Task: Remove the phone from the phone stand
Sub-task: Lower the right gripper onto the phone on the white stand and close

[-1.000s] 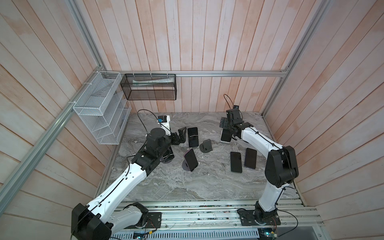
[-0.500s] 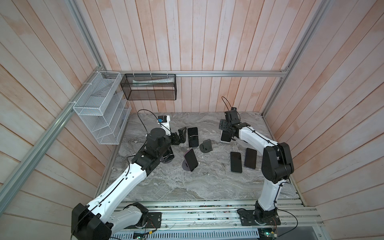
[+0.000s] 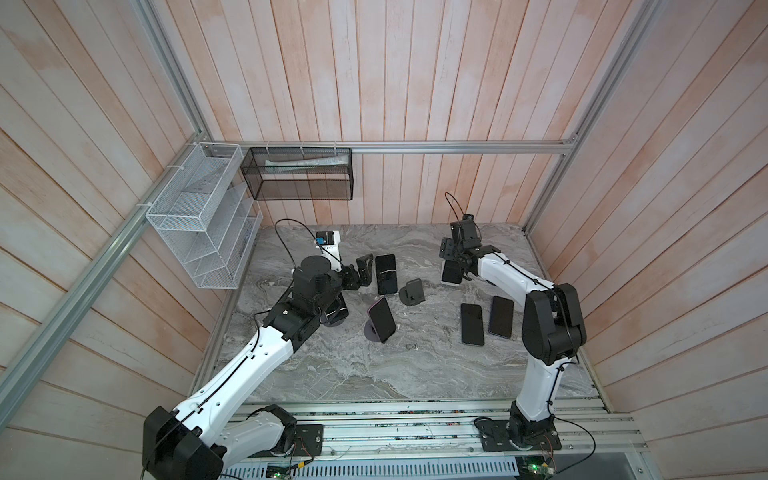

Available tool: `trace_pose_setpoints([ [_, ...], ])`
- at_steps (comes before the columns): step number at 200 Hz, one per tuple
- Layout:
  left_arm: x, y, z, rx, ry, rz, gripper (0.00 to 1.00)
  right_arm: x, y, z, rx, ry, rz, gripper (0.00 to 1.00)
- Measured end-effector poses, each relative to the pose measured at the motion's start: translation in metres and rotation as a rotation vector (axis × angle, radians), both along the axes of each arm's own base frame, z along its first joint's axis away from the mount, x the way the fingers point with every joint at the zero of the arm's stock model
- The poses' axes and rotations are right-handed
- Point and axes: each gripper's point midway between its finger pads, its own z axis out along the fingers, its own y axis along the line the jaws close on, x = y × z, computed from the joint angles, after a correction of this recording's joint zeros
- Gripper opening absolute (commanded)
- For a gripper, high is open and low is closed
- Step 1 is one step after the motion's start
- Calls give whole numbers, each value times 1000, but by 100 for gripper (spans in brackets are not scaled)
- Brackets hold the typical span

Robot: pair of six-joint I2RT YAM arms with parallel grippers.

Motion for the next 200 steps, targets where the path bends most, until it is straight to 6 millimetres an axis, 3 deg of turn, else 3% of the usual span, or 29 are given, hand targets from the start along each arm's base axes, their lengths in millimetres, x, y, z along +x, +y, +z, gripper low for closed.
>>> trace_pose_setpoints([
  [39,0,0,0,0,0,0,100,1,0,-5,-3,6,-2,81],
  [115,0,0,0,0,0,0,100,2,-2,-8,-1,-8,-10,65],
  [200,0,-1,0,-1,-1,-4,100,-9,2,-1,-18,-14,18,64],
])
